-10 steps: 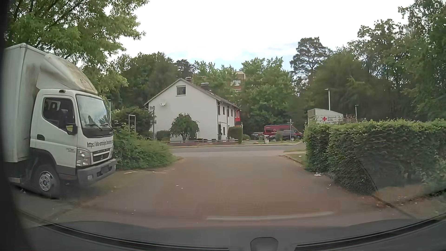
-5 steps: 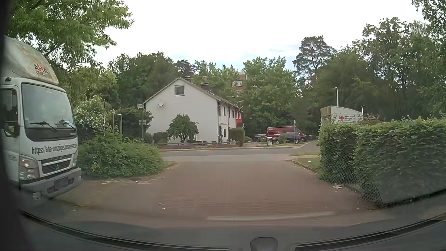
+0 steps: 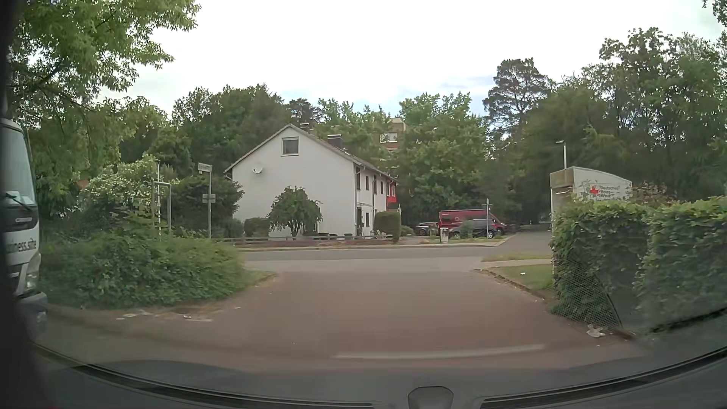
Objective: Follow the waypoints while adhering to traffic rules and regulations
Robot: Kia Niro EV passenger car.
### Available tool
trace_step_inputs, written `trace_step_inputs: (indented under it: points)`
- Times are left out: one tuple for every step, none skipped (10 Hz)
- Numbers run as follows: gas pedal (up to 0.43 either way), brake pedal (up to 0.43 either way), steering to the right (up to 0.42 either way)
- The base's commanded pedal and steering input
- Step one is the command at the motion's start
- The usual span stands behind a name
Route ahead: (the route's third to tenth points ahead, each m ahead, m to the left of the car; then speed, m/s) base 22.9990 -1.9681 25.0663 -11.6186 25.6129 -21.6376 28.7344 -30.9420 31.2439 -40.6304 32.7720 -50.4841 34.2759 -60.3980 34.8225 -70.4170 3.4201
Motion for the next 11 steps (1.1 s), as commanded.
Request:
trace_step_inputs:
  points:
    - [0.0,0.006,-0.01]
    - [0.0,0.006,-0.012]
    - [0.0,0.006,-0.012]
    - [0.0,0.006,-0.013]
    - [0.0,0.006,-0.012]
    - [0.0,0.006,-0.012]
    - [0.0,0.006,-0.013]
    - [0.0,0.006,-0.013]
    - [0.0,0.006,-0.012]
    - [0.0,0.006,-0.013]
    - [0.0,0.006,-0.013]
